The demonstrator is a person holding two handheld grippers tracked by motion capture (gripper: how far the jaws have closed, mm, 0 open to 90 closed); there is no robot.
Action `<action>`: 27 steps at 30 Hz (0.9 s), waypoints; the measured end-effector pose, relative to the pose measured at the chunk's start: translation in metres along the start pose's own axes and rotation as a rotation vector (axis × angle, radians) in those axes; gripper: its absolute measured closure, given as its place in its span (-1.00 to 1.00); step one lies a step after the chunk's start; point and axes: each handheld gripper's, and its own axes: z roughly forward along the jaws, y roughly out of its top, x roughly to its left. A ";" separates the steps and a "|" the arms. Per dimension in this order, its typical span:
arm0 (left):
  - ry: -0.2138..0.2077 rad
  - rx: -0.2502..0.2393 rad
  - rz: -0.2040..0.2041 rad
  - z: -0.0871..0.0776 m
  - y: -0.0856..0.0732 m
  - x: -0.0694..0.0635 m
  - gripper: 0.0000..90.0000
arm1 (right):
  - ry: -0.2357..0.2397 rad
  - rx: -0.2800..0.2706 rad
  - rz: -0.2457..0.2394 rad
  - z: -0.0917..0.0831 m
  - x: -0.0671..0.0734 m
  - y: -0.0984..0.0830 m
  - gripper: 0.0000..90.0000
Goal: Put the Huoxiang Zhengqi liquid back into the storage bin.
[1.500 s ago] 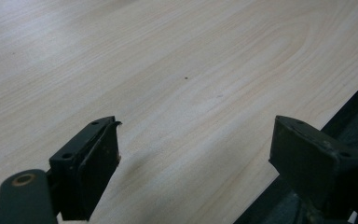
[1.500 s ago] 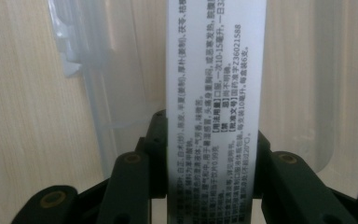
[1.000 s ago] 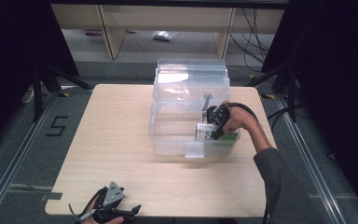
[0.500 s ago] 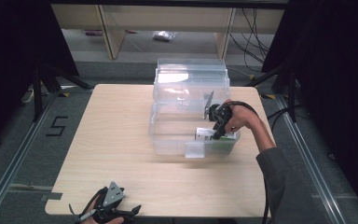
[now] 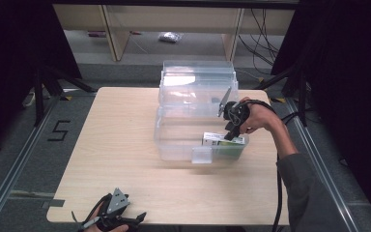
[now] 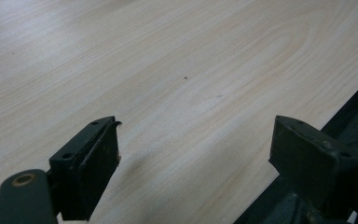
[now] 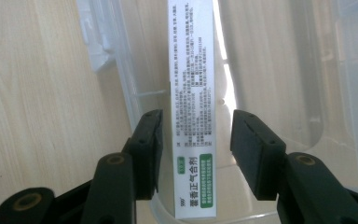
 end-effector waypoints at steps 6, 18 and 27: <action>0.000 -0.003 -0.008 0.001 0.000 0.000 -0.67 | -0.004 -0.046 0.063 -0.006 0.004 0.000 0.10; 0.000 -0.011 -0.017 0.001 0.000 -0.001 -0.67 | -0.045 -0.125 0.169 -0.017 0.007 0.001 -0.23; 0.002 -0.010 -0.015 0.001 0.000 -0.001 -0.67 | -0.077 -0.181 0.246 -0.018 0.012 -0.002 -0.33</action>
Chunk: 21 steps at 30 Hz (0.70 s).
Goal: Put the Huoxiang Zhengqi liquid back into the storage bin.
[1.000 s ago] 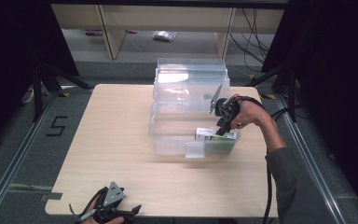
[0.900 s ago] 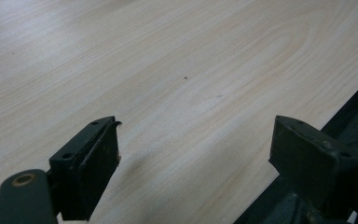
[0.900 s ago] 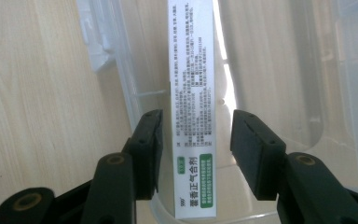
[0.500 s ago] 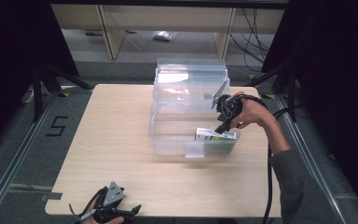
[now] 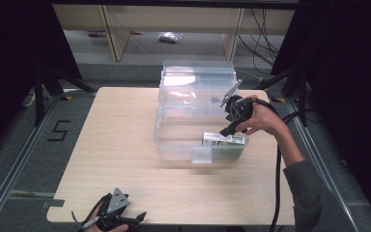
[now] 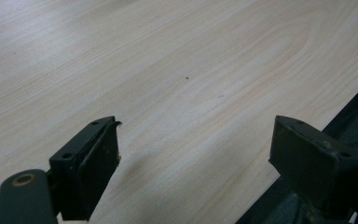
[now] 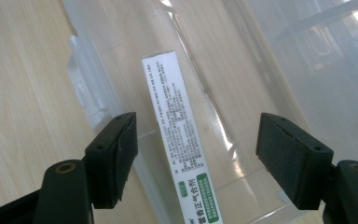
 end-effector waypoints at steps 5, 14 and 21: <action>0.001 -0.003 -0.007 0.000 0.000 0.000 -0.67 | -0.013 -0.021 0.041 -0.001 0.001 -0.003 -0.35; -0.008 -0.013 -0.017 0.000 0.000 -0.001 -0.67 | -0.039 -0.065 0.097 -0.001 0.006 -0.006 -0.43; 0.002 -0.002 -0.002 0.000 0.000 0.000 -0.67 | -0.062 -0.079 0.112 0.000 0.011 -0.005 -0.44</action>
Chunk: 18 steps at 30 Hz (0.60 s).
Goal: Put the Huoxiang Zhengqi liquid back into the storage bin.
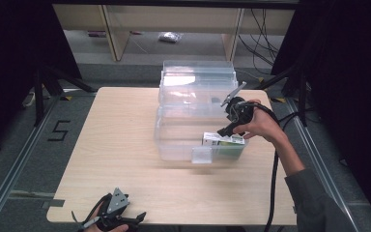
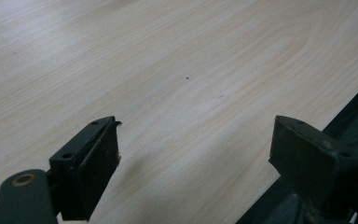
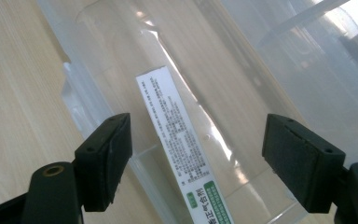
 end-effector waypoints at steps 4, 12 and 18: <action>-0.003 0.001 0.001 0.000 0.000 0.000 -0.67 | 0.009 0.000 0.018 0.002 0.004 -0.001 -0.46; -0.002 -0.002 0.000 0.000 0.000 0.000 -0.67 | 0.005 -0.010 0.017 0.002 0.007 -0.002 -0.48; -0.012 -0.001 -0.006 0.000 0.000 -0.001 -0.67 | 0.008 -0.039 0.027 0.002 0.012 -0.006 -0.49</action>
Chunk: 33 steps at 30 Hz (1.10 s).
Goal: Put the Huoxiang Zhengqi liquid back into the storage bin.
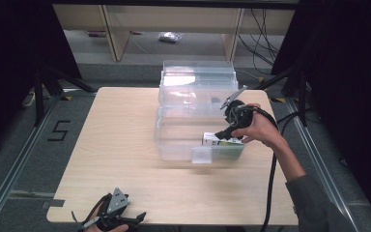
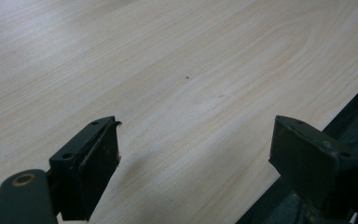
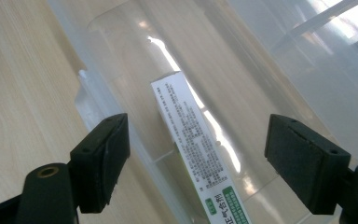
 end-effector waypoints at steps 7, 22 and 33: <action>0.007 -0.001 0.001 0.001 0.000 0.001 -0.67 | 0.004 -0.028 -0.007 0.003 0.004 -0.008 -0.50; 0.013 0.008 0.004 0.000 0.000 0.001 -0.67 | 0.018 -0.128 0.001 0.000 0.022 -0.034 -0.50; 0.007 0.006 0.002 0.000 0.000 0.000 -0.67 | 0.004 -0.185 0.053 -0.004 0.030 -0.059 -0.52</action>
